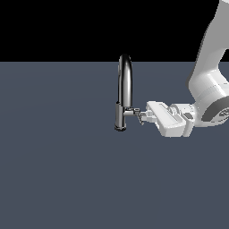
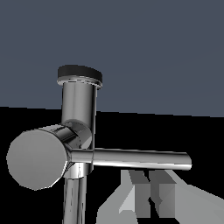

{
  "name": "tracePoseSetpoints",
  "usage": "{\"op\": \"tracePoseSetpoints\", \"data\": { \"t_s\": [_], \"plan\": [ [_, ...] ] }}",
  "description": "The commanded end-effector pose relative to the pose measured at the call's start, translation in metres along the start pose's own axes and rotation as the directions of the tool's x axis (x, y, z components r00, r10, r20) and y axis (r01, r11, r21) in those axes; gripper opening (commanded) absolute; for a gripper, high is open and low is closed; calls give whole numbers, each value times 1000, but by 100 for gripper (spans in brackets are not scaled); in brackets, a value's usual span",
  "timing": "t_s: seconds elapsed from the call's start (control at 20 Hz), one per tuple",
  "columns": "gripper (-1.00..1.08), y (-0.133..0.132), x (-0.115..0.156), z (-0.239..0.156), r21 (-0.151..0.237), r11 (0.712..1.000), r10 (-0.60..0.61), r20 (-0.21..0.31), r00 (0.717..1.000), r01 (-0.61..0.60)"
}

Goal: Turn on the faucet by rotating a designated handle.

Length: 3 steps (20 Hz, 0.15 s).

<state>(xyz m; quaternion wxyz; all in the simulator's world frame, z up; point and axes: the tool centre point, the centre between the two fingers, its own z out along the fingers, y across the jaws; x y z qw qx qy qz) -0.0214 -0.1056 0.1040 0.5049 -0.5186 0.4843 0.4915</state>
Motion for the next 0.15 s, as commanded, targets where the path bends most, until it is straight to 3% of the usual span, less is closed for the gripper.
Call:
{"op": "tracePoseSetpoints", "data": {
  "t_s": [0.0, 0.1],
  "plan": [
    [-100, 12, 32, 7, -5, 999, 34, 6, 999, -33],
    [-100, 14, 38, 7, -6, 999, 35, 7, 999, -35]
  ]
}}
